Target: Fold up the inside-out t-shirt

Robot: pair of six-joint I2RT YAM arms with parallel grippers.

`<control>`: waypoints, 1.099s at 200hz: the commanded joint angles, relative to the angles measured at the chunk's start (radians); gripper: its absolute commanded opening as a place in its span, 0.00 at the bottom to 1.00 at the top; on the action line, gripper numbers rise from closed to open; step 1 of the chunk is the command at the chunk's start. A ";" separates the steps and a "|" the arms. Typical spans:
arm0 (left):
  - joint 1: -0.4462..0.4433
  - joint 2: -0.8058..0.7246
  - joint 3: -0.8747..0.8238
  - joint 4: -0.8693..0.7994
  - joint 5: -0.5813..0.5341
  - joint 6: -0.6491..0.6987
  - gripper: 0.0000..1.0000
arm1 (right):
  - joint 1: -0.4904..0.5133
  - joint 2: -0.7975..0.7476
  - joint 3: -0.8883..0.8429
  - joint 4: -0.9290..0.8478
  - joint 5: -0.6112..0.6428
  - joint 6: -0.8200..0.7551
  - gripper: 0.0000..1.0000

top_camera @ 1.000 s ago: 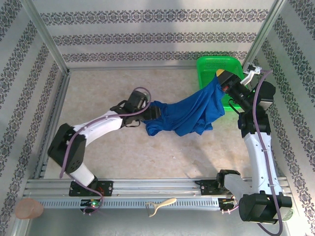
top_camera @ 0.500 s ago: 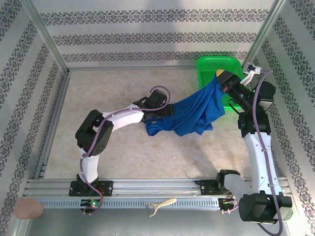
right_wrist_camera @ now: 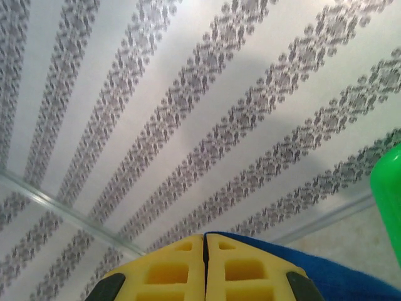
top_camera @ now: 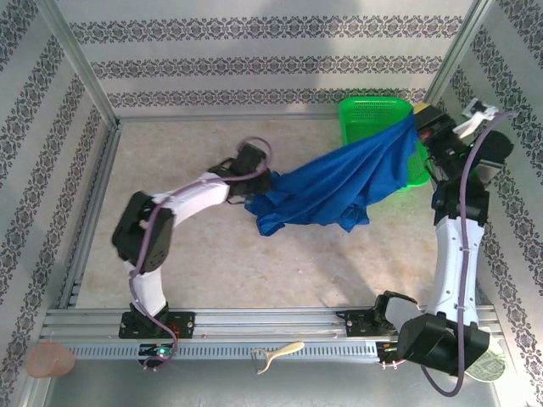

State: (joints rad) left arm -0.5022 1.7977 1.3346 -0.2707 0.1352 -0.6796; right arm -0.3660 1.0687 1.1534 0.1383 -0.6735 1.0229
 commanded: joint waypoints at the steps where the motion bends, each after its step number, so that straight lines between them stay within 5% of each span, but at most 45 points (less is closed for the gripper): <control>1: 0.157 -0.203 0.001 -0.008 0.046 0.035 0.00 | -0.012 0.010 0.131 0.093 0.025 0.072 0.00; 55: 0.422 -0.358 -0.011 0.024 0.157 0.014 0.00 | 0.174 0.102 0.408 0.026 0.085 0.013 0.00; 112: 0.483 -0.361 0.007 0.112 0.225 -0.003 0.00 | 0.330 0.213 0.598 -0.035 0.127 -0.061 0.00; 177: 0.548 -0.291 0.334 0.114 0.243 -0.092 0.12 | 0.345 0.316 0.796 -0.078 0.120 -0.087 0.00; 197: 0.549 -0.279 0.351 0.112 0.271 -0.107 0.00 | 0.346 0.321 0.802 -0.083 0.112 -0.084 0.00; 220: 0.550 -0.297 0.312 0.133 0.287 -0.115 0.00 | 0.346 0.304 0.768 -0.084 0.105 -0.085 0.00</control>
State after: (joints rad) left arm 0.0395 1.5005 1.6741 -0.1520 0.3931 -0.7704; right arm -0.0174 1.4017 1.9209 0.0109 -0.5835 0.9600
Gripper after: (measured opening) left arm 0.049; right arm 0.053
